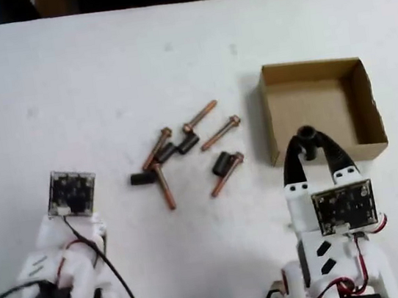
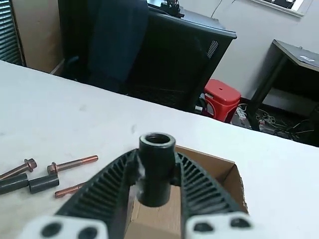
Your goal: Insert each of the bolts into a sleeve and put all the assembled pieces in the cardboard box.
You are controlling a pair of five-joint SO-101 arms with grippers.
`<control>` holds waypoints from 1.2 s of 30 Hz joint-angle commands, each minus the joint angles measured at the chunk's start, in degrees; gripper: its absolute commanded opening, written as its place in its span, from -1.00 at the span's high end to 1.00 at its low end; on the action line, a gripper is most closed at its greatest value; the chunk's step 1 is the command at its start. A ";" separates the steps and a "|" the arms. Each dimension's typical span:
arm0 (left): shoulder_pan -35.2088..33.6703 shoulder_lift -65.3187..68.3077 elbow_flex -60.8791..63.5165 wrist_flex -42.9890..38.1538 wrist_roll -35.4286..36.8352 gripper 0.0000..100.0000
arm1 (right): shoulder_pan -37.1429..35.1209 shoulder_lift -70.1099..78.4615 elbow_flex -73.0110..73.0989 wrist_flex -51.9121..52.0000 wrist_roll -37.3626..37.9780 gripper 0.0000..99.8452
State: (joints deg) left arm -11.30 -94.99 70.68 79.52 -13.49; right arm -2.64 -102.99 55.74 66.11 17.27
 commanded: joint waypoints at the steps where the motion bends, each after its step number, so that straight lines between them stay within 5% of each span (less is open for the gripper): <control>1: -0.13 13.32 -7.82 -1.23 -0.18 0.95 | -0.04 -0.22 0.44 -1.80 -0.79 0.97; 9: 5.76 39.60 -17.41 -4.04 0.53 0.95 | -0.13 -0.22 3.52 -1.89 -4.48 0.96; 20: 21.23 66.24 -32.09 -3.87 19.43 0.82 | -0.04 -0.22 16.18 -5.32 -6.42 0.96; 25: 24.13 77.14 -38.51 -4.04 28.48 0.60 | -0.04 -0.22 23.03 -9.80 -6.59 0.96; 36: 27.38 99.91 -51.96 -10.90 42.73 0.59 | -0.04 -0.22 26.81 -11.30 -6.68 0.97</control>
State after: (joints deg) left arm 16.22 2.24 26.37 72.75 26.24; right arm -2.73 -102.64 82.81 56.35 10.95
